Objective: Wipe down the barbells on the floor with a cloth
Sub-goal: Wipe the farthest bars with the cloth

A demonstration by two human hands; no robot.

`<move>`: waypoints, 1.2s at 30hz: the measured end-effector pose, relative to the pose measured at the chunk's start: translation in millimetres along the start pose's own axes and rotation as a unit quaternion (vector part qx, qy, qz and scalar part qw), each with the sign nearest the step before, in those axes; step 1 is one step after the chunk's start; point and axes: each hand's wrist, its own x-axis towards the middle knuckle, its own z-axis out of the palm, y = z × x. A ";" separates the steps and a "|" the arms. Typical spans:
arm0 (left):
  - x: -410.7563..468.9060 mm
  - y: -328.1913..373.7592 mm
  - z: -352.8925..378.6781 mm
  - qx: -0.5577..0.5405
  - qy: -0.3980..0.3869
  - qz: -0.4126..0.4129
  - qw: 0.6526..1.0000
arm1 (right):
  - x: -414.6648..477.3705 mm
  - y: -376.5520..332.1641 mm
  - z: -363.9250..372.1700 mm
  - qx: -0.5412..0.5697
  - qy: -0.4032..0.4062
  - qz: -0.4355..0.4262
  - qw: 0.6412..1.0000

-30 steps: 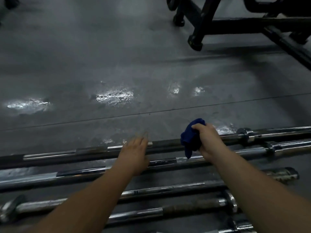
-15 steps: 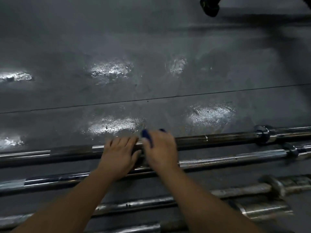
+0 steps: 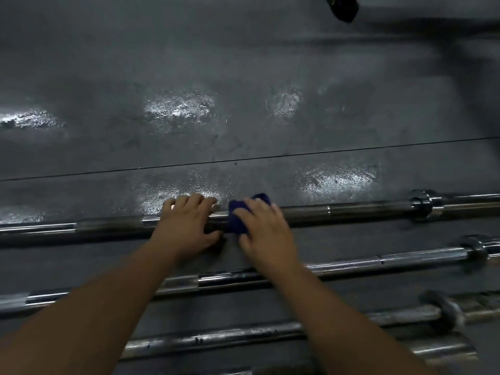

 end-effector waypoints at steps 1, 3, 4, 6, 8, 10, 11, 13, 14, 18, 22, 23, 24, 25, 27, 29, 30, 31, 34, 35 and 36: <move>5.6 -2.4 -1.8 0.001 -0.011 -0.001 1.000 | -4.3 26.3 -5.8 -0.010 0.009 0.006 1.000; 13.3 -3.8 -2.1 0.010 -0.017 -0.001 1.000 | -18.0 71.0 -23.9 -0.005 0.051 0.087 0.995; 15.9 -3.7 -1.8 0.013 -0.013 -0.001 1.000 | -20.8 82.2 -29.6 0.016 0.077 0.140 0.987; 21.7 -3.7 -2.7 0.011 -0.009 -0.004 1.000 | -8.4 71.1 -30.7 0.047 0.103 0.223 0.968; 27.1 -4.3 -5.7 0.002 -0.018 -0.008 1.000 | 7.3 46.1 -23.7 0.059 0.100 0.217 0.969; 31.7 -5.4 -7.6 -0.004 -0.015 -0.011 1.000 | 11.4 44.3 -27.5 0.053 0.065 0.128 0.988; 32.4 -6.3 -8.4 -0.004 -0.012 -0.014 1.000 | 11.9 54.1 -33.6 0.044 0.050 0.100 0.993; 30.6 -5.3 -7.8 0.000 -0.003 -0.013 1.000 | 10.4 76.4 -47.4 0.048 0.067 0.172 0.982; 27.9 -4.6 -6.4 0.003 0.005 -0.011 1.000 | 11.6 78.5 -50.1 0.067 0.097 0.250 0.961; 16.6 -1.1 -1.1 0.003 0.010 -0.010 1.000 | 29.5 5.7 -19.3 0.088 0.084 0.209 0.970; 5.5 -0.3 1.8 -0.001 0.012 0.006 1.000 | 18.3 4.9 -14.6 0.045 0.037 0.017 0.998; 2.1 0.2 2.9 0.000 0.018 0.008 1.000 | 11.9 23.3 -21.1 0.036 0.040 0.039 0.998; -2.3 1.1 5.2 -0.001 0.026 0.007 1.000 | 4.1 40.1 -28.3 0.032 0.056 0.106 0.992; -6.8 2.8 7.8 -0.004 0.032 0.005 0.999 | -3.7 55.5 -35.4 0.045 0.083 0.194 0.976; -16.5 8.8 11.5 -0.009 0.041 -0.008 0.999 | -9.4 65.7 -38.4 0.090 0.134 0.318 0.934; -26.0 17.8 14.6 -0.016 0.052 -0.028 0.998 | -3.8 42.1 -26.6 0.084 0.144 0.282 0.945; -30.3 22.7 14.6 -0.025 0.057 -0.039 0.997 | 0.3 24.0 -18.5 0.078 0.135 0.243 0.957; -34.5 26.7 13.8 -0.034 0.061 -0.047 0.996 | 2.9 5.5 -12.3 0.078 0.118 0.210 0.967; -51.3 34.5 13.5 -0.054 0.059 -0.058 0.995 | -1.1 -18.0 -9.1 0.097 0.063 0.117 0.986; -57.8 37.1 15.2 -0.061 0.062 -0.061 0.994 | -5.7 -12.2 -13.0 0.097 0.041 0.090 0.990; -64.4 40.7 17.6 -0.070 0.069 -0.066 0.993 | -12.4 1.3 -15.1 0.079 0.032 0.062 0.994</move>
